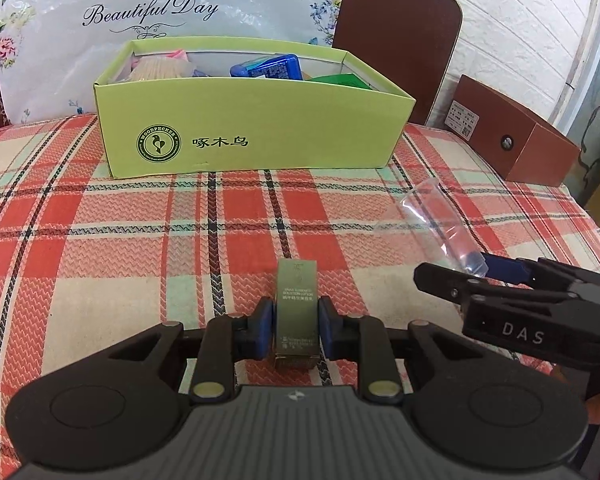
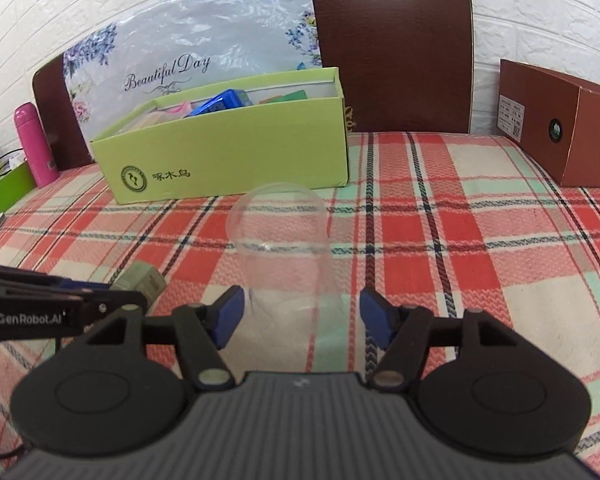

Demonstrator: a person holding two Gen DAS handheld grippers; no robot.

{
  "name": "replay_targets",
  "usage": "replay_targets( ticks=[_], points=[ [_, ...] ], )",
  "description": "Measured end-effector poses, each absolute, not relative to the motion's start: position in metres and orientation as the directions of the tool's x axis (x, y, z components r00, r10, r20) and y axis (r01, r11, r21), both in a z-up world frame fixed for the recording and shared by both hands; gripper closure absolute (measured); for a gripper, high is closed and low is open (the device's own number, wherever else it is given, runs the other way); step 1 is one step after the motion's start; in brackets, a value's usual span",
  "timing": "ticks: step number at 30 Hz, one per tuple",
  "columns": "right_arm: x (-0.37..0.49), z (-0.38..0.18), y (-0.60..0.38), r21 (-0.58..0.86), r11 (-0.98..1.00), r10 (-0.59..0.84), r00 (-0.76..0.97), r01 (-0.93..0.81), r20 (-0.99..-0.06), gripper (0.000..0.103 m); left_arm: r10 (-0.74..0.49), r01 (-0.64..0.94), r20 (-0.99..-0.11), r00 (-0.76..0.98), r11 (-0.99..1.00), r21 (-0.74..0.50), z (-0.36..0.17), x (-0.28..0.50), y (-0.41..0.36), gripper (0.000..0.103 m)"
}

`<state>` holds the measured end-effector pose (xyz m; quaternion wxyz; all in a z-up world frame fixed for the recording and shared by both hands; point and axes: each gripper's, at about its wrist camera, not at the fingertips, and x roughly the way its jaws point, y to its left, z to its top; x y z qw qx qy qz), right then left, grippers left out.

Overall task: Organize objects
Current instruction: 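Grasp the small olive box with left tool while right tool grasps the clear cup, then lower olive box and clear cup into the shoebox and open both tools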

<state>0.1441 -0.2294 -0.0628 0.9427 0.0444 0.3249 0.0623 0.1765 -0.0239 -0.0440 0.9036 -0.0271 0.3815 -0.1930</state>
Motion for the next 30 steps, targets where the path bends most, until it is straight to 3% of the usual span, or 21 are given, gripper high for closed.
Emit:
replay_targets(
  ticks=[4,5,6,10,18,30],
  points=[
    [0.149,-0.063,-0.218,0.089,0.990,0.142,0.792,-0.112,-0.593,0.035,-0.377,0.328,-0.679,0.630,0.922,-0.207,-0.044,0.177,-0.022,0.078],
    [0.150,-0.064,-0.216,0.080,0.990,0.141,0.791,-0.116,-0.595,0.038,-0.378,0.330,-0.679,0.630,0.921,-0.206,-0.044,0.177,-0.023,0.078],
    [0.151,-0.064,-0.215,0.078,0.989,0.146,0.785,-0.124,-0.602,0.057,-0.378,0.331,-0.678,0.630,0.921,-0.206,-0.043,0.177,-0.022,0.078],
    [0.149,-0.059,-0.213,0.112,0.982,0.187,0.772,-0.150,-0.608,0.058,-0.397,0.338,-0.663,0.634,0.914,-0.224,-0.035,0.175,-0.018,0.079],
    [0.161,-0.003,-0.216,0.159,0.964,0.262,0.839,-0.211,-0.477,0.058,-0.430,0.367,-0.554,0.713,0.902,-0.228,0.021,0.192,-0.006,0.079],
    [0.268,0.035,-0.207,0.129,0.976,0.209,0.902,-0.173,-0.377,0.058,-0.333,0.295,-0.466,0.820,0.943,-0.154,0.066,0.291,-0.010,0.079]
  ],
)
